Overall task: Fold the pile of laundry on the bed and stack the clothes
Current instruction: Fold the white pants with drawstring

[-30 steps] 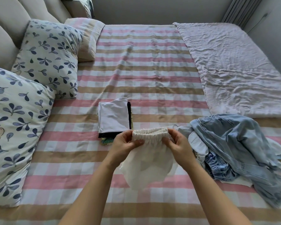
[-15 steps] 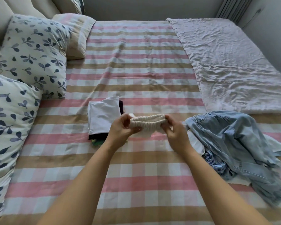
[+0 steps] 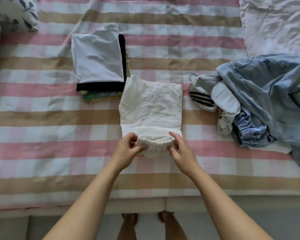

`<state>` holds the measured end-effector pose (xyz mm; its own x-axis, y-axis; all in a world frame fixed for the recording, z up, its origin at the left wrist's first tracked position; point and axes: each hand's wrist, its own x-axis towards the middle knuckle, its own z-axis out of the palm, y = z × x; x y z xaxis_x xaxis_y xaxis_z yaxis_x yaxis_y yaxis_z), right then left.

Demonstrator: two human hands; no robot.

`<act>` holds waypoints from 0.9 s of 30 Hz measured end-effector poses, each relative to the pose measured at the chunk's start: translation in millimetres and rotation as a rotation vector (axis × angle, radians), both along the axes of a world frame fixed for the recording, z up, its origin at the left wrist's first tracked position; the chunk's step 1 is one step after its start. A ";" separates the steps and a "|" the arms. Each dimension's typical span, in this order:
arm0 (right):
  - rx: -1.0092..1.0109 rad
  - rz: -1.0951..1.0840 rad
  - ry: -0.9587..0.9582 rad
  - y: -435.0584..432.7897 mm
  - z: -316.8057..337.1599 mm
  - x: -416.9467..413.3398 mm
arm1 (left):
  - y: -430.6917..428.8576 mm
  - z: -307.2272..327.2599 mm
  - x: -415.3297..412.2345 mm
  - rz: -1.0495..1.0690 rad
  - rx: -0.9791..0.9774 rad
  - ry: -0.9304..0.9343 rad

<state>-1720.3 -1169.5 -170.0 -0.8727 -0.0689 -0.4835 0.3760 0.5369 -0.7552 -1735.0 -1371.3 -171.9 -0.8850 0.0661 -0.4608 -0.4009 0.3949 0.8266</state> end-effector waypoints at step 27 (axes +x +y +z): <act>0.092 -0.025 0.163 2.7 -14.2 68.6 | 5.2 -7.6 75.5 -0.038 -0.101 0.184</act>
